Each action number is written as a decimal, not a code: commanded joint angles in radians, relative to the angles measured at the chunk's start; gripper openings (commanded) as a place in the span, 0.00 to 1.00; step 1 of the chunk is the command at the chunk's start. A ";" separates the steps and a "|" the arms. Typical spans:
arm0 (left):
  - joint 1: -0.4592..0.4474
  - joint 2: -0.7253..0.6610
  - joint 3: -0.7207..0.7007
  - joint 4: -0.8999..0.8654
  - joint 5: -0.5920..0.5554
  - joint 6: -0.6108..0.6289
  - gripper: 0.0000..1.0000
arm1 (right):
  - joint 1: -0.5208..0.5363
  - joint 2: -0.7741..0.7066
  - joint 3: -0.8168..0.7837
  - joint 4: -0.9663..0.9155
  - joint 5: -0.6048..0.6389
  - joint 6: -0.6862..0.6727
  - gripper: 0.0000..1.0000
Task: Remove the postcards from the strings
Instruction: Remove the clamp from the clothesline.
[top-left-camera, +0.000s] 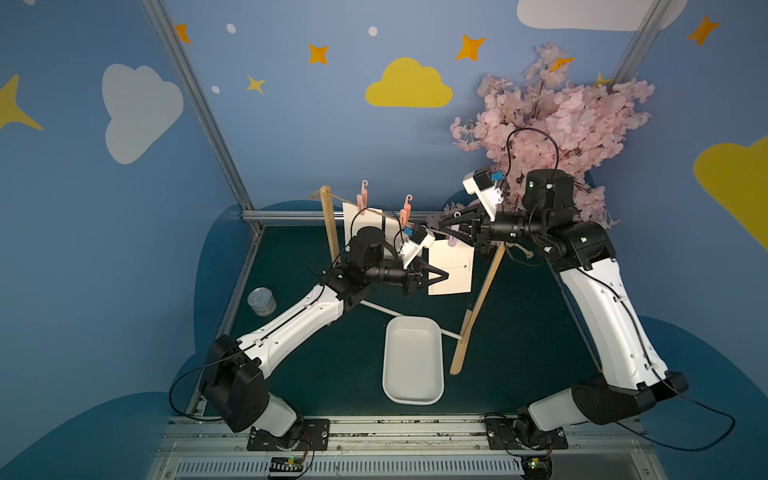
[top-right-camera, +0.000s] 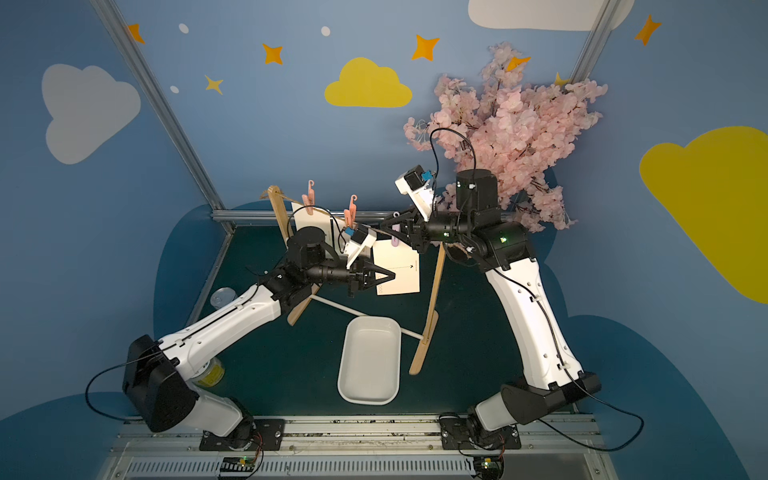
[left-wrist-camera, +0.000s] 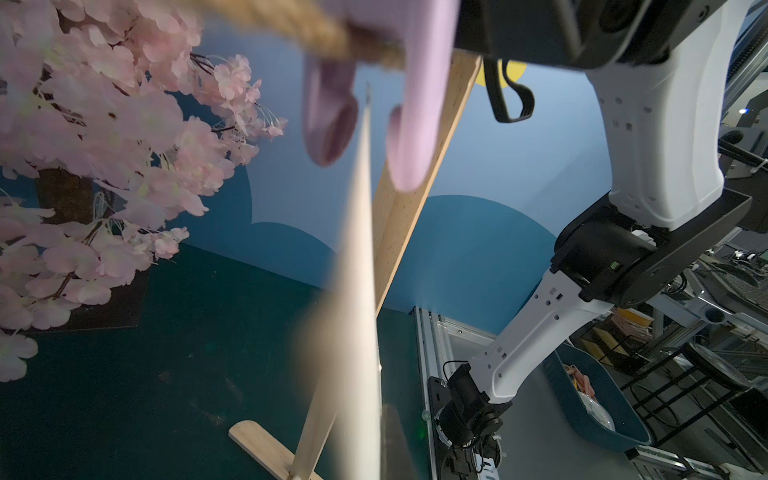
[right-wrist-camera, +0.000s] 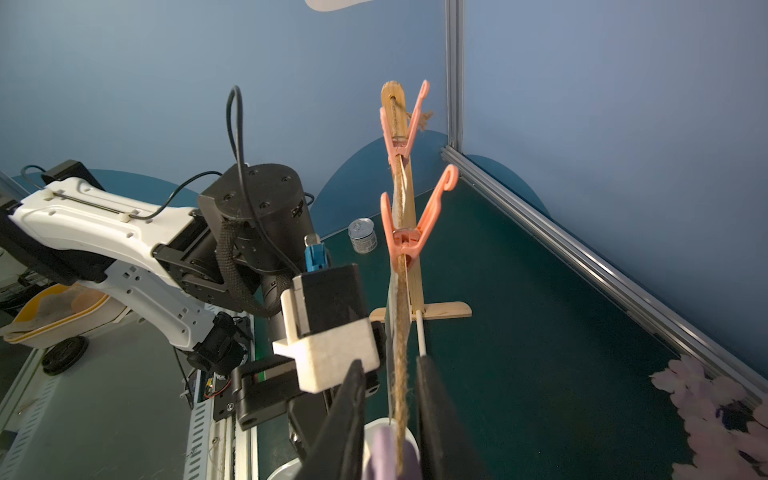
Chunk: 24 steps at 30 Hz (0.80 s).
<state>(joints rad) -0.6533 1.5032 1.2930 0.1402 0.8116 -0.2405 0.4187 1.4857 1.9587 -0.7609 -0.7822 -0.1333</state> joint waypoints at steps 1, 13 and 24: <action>-0.003 -0.010 -0.016 0.035 0.008 -0.023 0.03 | 0.005 -0.028 -0.018 0.063 0.040 0.035 0.00; -0.008 -0.021 -0.056 0.070 0.008 -0.047 0.03 | 0.000 -0.066 -0.069 0.192 0.110 0.100 0.00; -0.008 -0.051 -0.102 0.091 -0.012 -0.057 0.04 | -0.003 -0.103 -0.120 0.331 0.148 0.156 0.00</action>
<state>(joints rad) -0.6594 1.4860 1.1988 0.2035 0.8066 -0.2897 0.4187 1.4139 1.8458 -0.5003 -0.6498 -0.0017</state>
